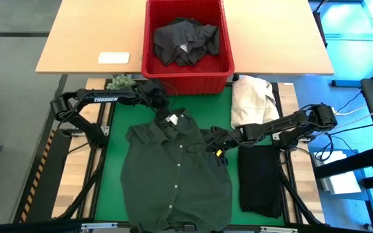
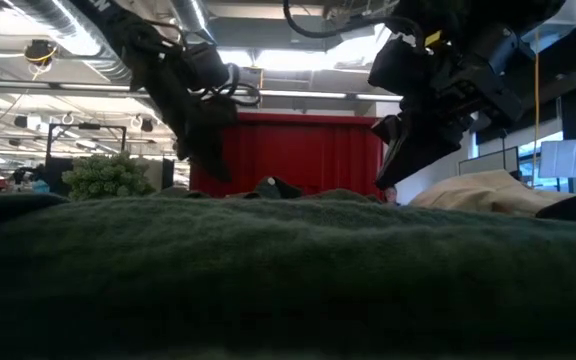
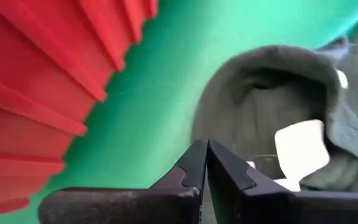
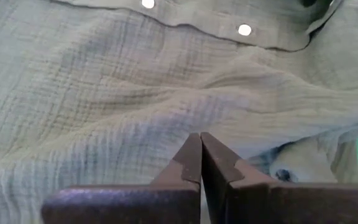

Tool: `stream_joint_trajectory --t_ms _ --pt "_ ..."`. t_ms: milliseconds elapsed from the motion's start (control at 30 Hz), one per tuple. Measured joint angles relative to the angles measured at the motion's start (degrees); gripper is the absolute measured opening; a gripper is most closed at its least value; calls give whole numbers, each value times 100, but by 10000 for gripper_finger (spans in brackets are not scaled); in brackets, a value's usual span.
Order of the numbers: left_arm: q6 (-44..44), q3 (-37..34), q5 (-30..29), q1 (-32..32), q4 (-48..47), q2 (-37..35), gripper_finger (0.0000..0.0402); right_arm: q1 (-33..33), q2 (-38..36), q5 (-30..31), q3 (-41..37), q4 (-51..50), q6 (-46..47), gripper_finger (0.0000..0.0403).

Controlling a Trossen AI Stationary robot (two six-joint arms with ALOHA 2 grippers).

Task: Fold laundry
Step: Fold the green polo shirt

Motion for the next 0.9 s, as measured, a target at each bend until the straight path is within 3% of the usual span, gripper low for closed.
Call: stream_joint_trajectory --t_ms 333,633,900 --pt "-153 2 554 39 -720 -4 73 -2 2 812 2 68 -299 9" --pt "-219 2 859 325 -1567 -4 127 -2 2 828 2 68 -398 9" --pt "-461 -250 1404 518 -1442 -4 134 0 2 826 2 68 -429 9"
